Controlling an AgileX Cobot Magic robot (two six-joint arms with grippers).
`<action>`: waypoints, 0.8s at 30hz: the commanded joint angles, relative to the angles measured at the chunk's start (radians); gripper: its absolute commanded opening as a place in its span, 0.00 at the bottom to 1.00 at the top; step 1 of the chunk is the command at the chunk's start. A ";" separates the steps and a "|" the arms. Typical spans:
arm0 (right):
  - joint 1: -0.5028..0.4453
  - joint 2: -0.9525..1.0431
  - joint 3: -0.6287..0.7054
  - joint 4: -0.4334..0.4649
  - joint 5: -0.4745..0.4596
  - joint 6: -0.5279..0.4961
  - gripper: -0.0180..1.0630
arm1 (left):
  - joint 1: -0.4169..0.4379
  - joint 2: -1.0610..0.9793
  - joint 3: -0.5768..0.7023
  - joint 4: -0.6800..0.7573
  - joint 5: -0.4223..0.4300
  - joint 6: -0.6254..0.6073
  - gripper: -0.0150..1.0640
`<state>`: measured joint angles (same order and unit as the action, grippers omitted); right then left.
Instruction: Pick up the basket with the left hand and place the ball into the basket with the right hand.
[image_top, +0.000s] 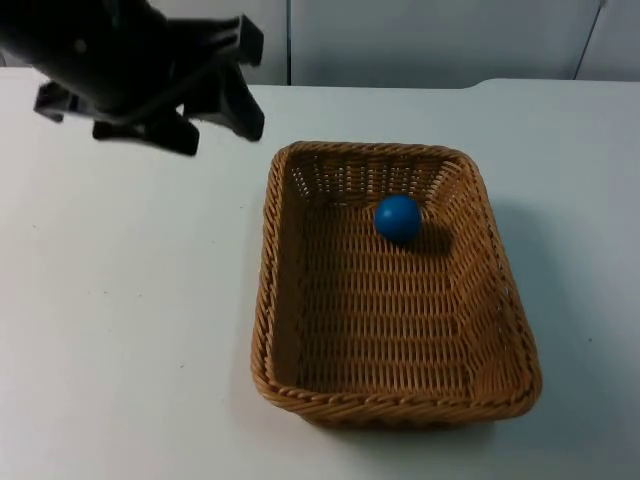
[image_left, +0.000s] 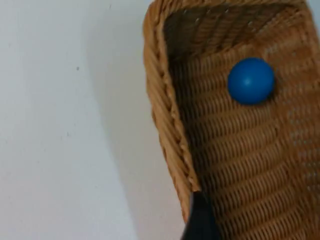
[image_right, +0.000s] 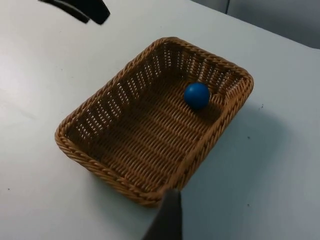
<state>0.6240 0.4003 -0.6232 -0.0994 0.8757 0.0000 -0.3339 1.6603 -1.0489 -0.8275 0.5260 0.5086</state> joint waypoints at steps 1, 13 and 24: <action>0.002 -0.006 0.004 -0.007 -0.005 -0.011 0.72 | 0.002 -0.074 0.000 0.050 0.023 -0.022 0.56; 0.002 -0.006 0.004 0.023 -0.005 -0.068 0.75 | 0.002 -0.587 0.101 0.158 0.131 -0.022 0.56; 0.002 -0.090 0.006 0.099 0.068 -0.115 0.75 | 0.002 -1.139 0.400 0.216 0.154 -0.022 0.56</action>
<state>0.6240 0.3347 -0.6232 -0.0163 0.9338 -0.1020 -0.3339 0.5847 -0.6780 -0.6222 0.6647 0.4904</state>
